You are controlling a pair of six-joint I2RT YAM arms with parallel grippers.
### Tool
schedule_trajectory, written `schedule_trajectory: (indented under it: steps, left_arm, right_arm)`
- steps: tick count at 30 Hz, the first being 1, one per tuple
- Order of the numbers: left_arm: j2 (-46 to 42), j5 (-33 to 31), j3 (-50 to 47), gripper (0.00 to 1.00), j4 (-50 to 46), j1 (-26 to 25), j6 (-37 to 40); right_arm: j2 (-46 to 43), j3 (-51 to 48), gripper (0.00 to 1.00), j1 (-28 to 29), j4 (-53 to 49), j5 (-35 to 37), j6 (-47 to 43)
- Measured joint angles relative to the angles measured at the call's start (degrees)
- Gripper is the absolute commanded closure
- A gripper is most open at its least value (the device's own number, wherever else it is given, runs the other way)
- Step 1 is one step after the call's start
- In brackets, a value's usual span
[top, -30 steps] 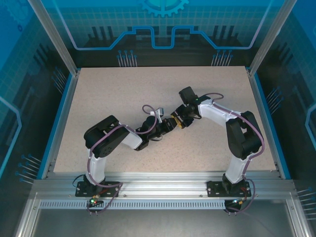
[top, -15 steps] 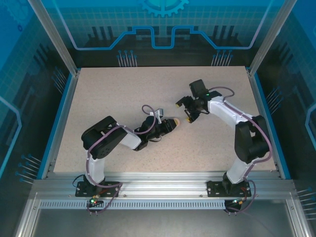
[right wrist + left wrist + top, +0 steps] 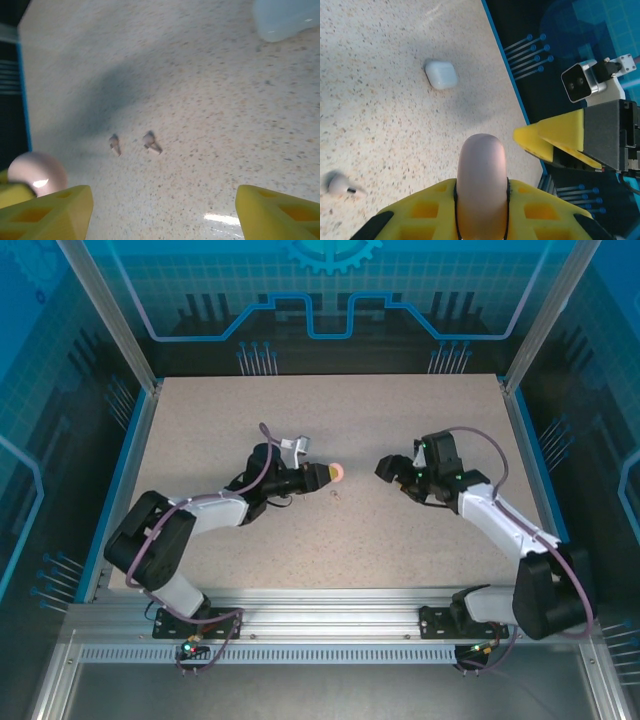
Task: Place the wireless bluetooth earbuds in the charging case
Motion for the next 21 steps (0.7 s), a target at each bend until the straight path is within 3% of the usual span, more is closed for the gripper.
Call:
schedule_trajectory:
  steps: [8,16,21]
  left_arm:
    - [-4.33,8.33,1.29,1.0,-9.22,0.55,5.81]
    - [-4.76,9.16,1.29,1.0,-9.86,0.52,6.16]
    - [-4.76,8.74,1.27,1.0,-9.81,0.66,5.73]
  right_arm:
    - [-0.11,-2.05,0.25,2.56,10.16,-8.07,-4.39]
    - [5.49,-0.66,0.27,8.92,13.57,-9.29,-5.03]
    - [6.14,-0.35,0.27,10.05,14.75,-9.22,-5.03]
